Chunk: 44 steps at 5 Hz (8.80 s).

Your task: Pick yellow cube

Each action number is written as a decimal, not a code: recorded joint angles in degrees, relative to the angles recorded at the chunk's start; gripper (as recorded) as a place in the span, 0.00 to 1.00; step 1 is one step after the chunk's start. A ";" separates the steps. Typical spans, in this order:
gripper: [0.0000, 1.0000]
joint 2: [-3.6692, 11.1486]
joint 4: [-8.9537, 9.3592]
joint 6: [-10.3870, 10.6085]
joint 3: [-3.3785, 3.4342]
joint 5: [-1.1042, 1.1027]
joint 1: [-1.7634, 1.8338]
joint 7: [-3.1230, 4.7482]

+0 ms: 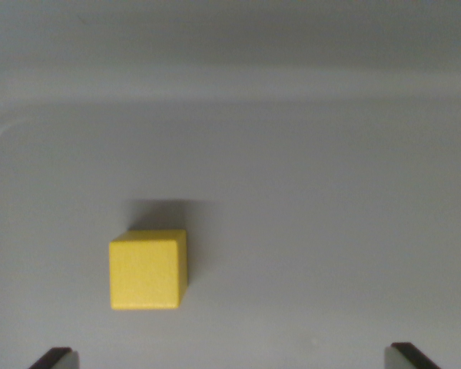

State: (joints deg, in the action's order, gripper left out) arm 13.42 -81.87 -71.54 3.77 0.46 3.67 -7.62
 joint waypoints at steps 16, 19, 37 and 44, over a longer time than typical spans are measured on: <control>0.00 12.26 9.26 19.69 2.12 -2.15 3.40 -5.57; 0.00 14.26 10.77 22.90 2.46 -2.50 3.96 -6.49; 1.00 15.52 11.10 24.27 2.75 -2.73 4.37 -7.17; 1.00 14.24 6.87 18.77 2.87 -2.56 4.36 -7.15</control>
State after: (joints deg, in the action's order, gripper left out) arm 27.66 -75.00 -52.78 6.64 -2.10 8.03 -14.77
